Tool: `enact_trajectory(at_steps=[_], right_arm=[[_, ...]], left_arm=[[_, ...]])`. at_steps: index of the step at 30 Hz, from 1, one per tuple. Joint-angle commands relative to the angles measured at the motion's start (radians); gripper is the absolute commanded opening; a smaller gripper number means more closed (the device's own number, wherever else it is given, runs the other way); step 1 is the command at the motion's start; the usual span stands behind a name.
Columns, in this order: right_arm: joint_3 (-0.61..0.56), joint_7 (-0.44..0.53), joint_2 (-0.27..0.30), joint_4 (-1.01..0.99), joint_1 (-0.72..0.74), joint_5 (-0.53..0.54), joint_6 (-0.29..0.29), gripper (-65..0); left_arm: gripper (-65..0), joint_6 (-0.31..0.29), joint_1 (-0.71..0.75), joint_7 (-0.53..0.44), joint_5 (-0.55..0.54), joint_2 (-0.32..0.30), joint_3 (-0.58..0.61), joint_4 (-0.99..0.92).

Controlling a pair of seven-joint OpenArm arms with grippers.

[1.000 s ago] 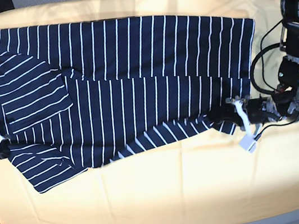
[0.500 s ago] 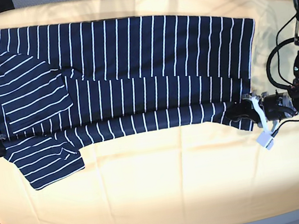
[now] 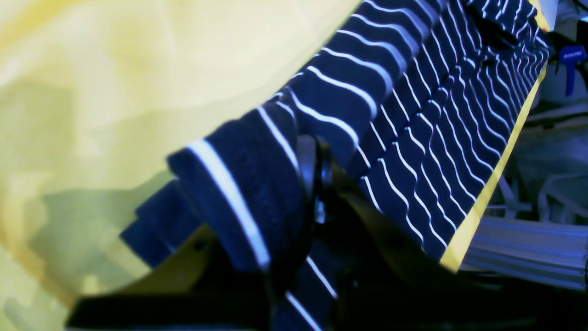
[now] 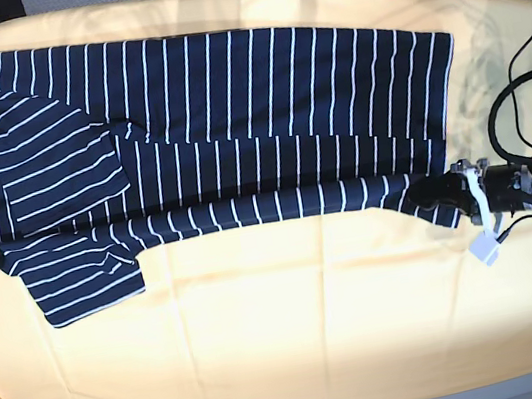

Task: Fold the T-shirt properly
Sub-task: 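Lift the grasped edge and fold it toward the shirt's middle, then release the folded edge and open both grippers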

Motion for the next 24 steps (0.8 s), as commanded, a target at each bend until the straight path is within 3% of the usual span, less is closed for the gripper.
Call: enact_trajectory(at_steps=[1,7,14,24], right_arm=[[0.008,0.009,0.040,0.018,0.023,0.012,-0.002,-65.0],[0.008,-0.032,0.066,0.065,-0.056,0.067,-0.002,-65.0],[0.008,-0.032,0.071,0.195,-0.158,0.051,-0.002,-65.0],[0.008,-0.032,0.083,0.195,-0.161,0.029,-0.002,-65.0]], left_arm=[[-65.0,-0.008,-0.027,0.008,-0.016,-0.024,-0.011,0.020],[-65.0,-0.008,-0.027,0.024,-0.018,-0.030,-0.011,0.039],[-65.0,-0.008,-0.027,0.221,-0.024,-0.032,-0.011,0.041],[-65.0,-0.008,-0.019,0.231,-0.024,-0.068,-0.011,0.040]])
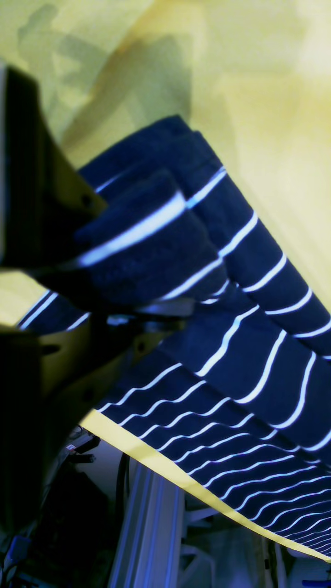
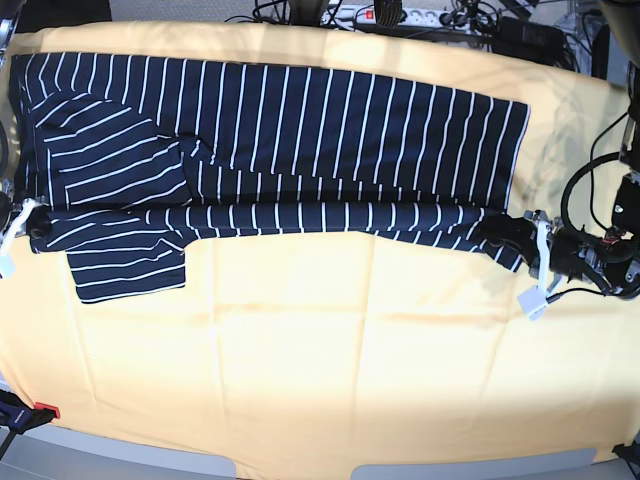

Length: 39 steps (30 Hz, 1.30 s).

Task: Fold the T-shirt properly
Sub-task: 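Release the folded edge and open both grippers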

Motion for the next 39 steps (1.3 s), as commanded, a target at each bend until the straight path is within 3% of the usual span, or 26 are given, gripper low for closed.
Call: enact_trajectory(at_steps=[1,2,3,5,7,8,12,17,21,24,27,32,36,39], right_arm=[[0.010,0.013,0.034,0.012,0.019,-0.004,-0.002,-65.0],[0.010,0.008,0.034,0.012,0.019,-0.004,-0.002,-65.0],[0.010,-0.005,0.035,0.012,0.020,-0.004,-0.002,-61.0],[0.010,-0.016,0.035,0.013,0.020,-0.003,-0.002,-47.0],[0.010,-0.029,0.043,0.013,0.020,0.014,-0.002,-35.8],[0.010,-0.028,0.053,0.014,0.020,0.045,-0.002,-33.0],[0.013,-0.027,0.097,0.035,0.026,0.174,-0.002,-32.4],[0.014,0.043,0.095,0.085,0.031,0.184,-0.002,-32.4],[0.014,0.175,0.024,0.085,0.050,0.049,-0.002,-32.0],[0.014,0.299,-0.055,0.084,0.051,-0.145,-0.002,-32.0],[0.014,0.363,-0.118,0.083,0.050,-0.290,-0.017,-32.0],[0.014,0.382,-0.188,0.083,0.053,-0.380,-0.139,-31.8],[0.014,0.386,-0.207,0.051,0.064,-0.379,-0.233,-28.5],[0.014,0.386,-0.216,-0.021,0.095,-0.370,-0.238,-28.6]], left_arm=[[-65.0,-0.006,-0.021,0.018,0.002,-0.025,-0.011,0.010],[-60.7,-0.006,-0.015,0.015,0.002,-0.023,-0.011,0.010],[-52.2,-0.006,-0.006,0.015,0.002,-0.023,-0.011,0.010],[-34.9,-0.006,0.021,0.002,0.002,-0.023,-0.011,0.010],[-28.1,-0.006,0.054,-0.034,0.002,-0.023,-0.011,0.010],[-28.1,-0.006,0.070,-0.048,0.002,-0.023,-0.011,0.010],[-28.1,-0.006,0.117,-0.080,0.002,-0.023,-0.011,0.010],[-28.1,-0.006,0.144,-0.080,0.002,-0.023,-0.011,0.009],[-28.1,-0.006,0.146,-0.101,0.002,-0.023,-0.011,0.009],[-28.1,-0.006,0.146,-0.114,0.002,-0.023,-0.011,0.009],[-28.1,-0.006,0.146,-0.114,0.002,-0.026,-0.011,0.009],[-28.1,-0.006,0.143,-0.139,0.027,-0.040,-0.011,0.009],[-28.1,-0.006,0.143,-0.144,0.036,-0.058,-0.011,0.009],[-28.1,-0.006,0.143,-0.144,0.035,-0.072,-0.011,0.009]])
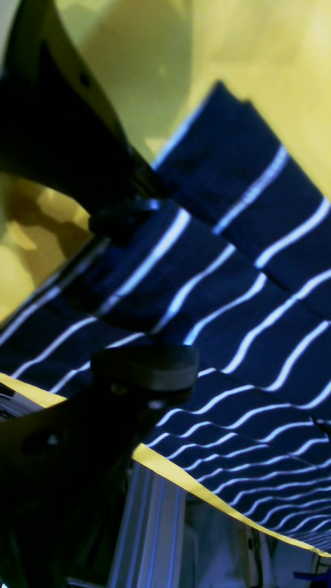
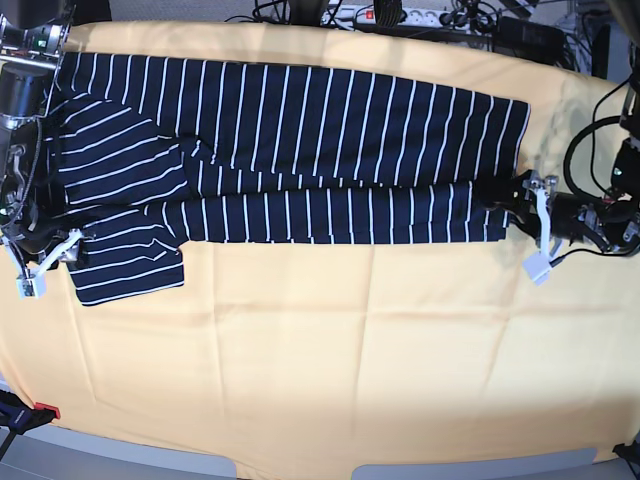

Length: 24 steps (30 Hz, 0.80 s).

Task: Fold the T-shirt properly
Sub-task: 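Release the folded edge and open both grippers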

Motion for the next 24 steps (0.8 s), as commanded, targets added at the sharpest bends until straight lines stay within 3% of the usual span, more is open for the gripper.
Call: enact_trajectory(at_steps=[1,5,11,15,19,22,24], right_arm=[[0.006,0.028,0.018,-0.016,0.039,0.013,0.013,-28.6],[0.007,0.058,0.018,-0.160,0.108,0.022,0.033,-28.6],[0.006,0.003,0.018,-0.248,0.165,0.182,0.224,-29.6],[0.006,0.002,0.019,-0.248,0.171,0.198,0.236,-42.0],[0.006,-0.003,0.027,-0.235,0.181,0.266,0.236,-65.0],[0.007,-0.045,0.044,-0.184,0.181,0.322,0.236,-65.0],[0.006,-0.133,0.054,-0.134,0.180,0.375,0.236,-65.0]], left_arm=[[-28.1,-0.004,-0.017,0.014,0.022,-0.029,-0.006,0.007],[-28.1,-0.004,-0.017,0.014,0.021,-0.042,-0.006,0.007],[-28.1,-0.004,-0.017,0.014,-0.008,-0.042,-0.006,0.007],[-28.1,-0.004,-0.017,0.014,-0.007,-0.042,-0.006,0.007],[-28.1,-0.004,-0.018,0.013,-0.008,-0.042,-0.006,0.007],[-28.1,-0.004,-0.024,-0.004,-0.007,-0.042,-0.006,0.007],[-28.1,-0.004,-0.029,-0.008,-0.007,-0.042,-0.007,0.007]])
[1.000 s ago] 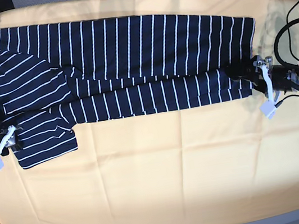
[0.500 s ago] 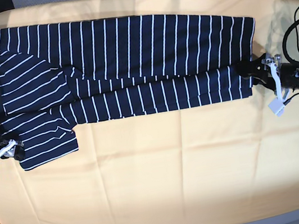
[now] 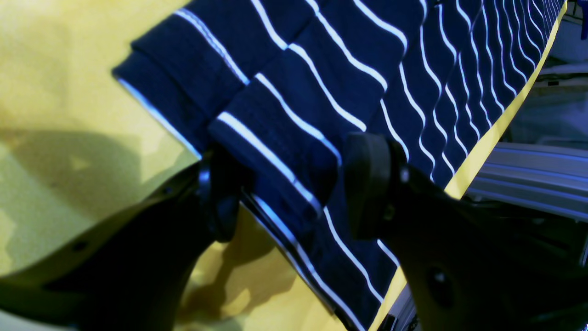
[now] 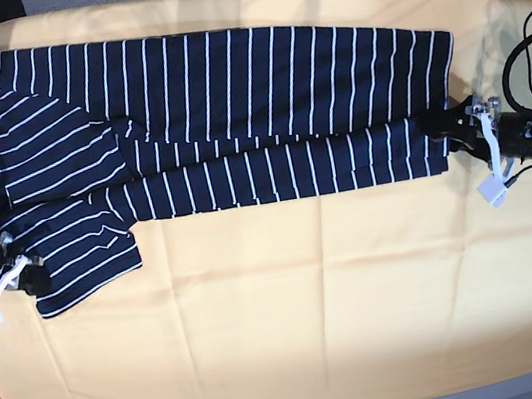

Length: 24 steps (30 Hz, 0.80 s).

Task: Fold the T-shirt properly
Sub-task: 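Release the folded edge and open both grippers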

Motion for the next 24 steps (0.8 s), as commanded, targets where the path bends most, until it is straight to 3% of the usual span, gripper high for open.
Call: enact_trajectory(at_steps=[1,4,7,15,24], right_arm=[[0.006,-0.022,0.029,0.047,0.026,0.056,0.006,-65.0],[0.006,-0.161,0.040,0.182,-0.029,0.198,0.006,-65.0],[0.006,-0.222,0.051,0.351,-0.140,0.270,0.006,-65.0],[0.006,-0.227,0.134,0.749,-0.465,0.276,0.006,-65.0],[0.088,-0.262,0.193,0.929,-0.698,0.284,0.006,-65.0]], left_arm=[[-28.1,-0.004,-0.027,-0.007,-0.002,-0.021,-0.007,0.007],[-28.1,-0.004,-0.028,-0.007,-0.002,-0.020,-0.007,0.007],[-28.1,-0.004,-0.028,-0.007,-0.002,-0.020,-0.007,0.007],[-28.1,-0.004,-0.031,-0.006,-0.002,-0.028,-0.007,0.007],[-28.1,-0.004,-0.031,-0.007,-0.002,-0.059,-0.007,0.007]])
